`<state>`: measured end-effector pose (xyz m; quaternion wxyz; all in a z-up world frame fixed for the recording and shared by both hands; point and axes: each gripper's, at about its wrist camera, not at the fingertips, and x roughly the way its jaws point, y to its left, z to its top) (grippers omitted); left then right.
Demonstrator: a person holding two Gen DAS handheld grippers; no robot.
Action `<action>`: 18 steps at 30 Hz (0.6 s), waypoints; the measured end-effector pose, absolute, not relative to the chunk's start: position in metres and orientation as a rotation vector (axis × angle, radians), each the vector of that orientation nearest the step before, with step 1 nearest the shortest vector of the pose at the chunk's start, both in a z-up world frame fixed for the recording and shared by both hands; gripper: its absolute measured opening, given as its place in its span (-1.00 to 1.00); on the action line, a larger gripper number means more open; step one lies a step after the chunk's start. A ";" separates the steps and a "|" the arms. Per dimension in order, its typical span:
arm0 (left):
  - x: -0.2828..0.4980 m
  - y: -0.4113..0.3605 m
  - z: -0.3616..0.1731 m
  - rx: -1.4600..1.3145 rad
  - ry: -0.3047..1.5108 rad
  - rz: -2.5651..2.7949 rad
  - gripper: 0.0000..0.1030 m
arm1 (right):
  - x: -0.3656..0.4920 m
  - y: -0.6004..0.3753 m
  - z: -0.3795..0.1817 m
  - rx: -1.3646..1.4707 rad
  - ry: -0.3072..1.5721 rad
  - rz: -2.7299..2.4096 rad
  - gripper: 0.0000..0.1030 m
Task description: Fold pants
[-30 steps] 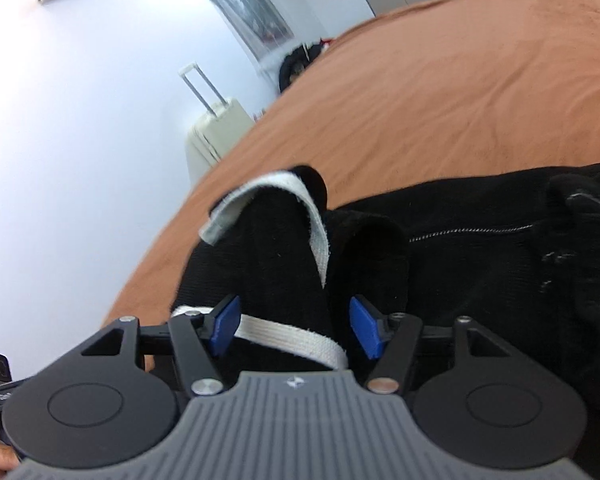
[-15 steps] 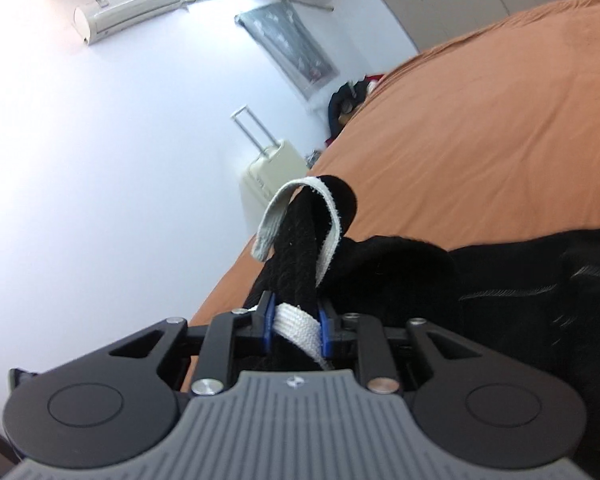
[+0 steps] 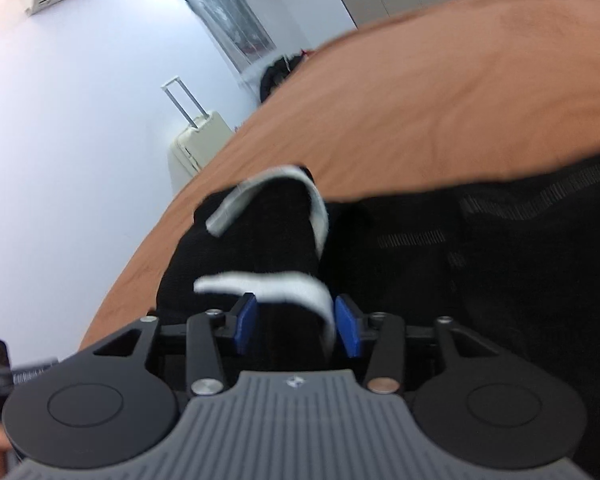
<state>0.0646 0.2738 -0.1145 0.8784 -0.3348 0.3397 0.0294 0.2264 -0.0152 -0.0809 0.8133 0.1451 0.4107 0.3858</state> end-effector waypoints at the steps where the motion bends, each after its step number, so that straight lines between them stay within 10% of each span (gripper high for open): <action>1: 0.069 0.274 -0.120 -0.712 0.738 0.058 0.61 | 0.223 -0.023 -0.087 0.334 0.906 0.835 -0.27; 4: 0.088 0.264 -0.138 -0.714 0.841 0.017 0.12 | 0.215 -0.019 -0.105 0.337 0.950 0.854 -0.60; 8: 0.079 0.260 -0.119 -0.703 0.784 0.032 0.03 | 0.209 -0.039 -0.103 0.493 0.963 0.929 -0.84; 18: 0.087 0.256 -0.122 -0.647 0.850 0.067 0.18 | 0.202 -0.048 -0.126 0.469 0.965 0.858 -0.53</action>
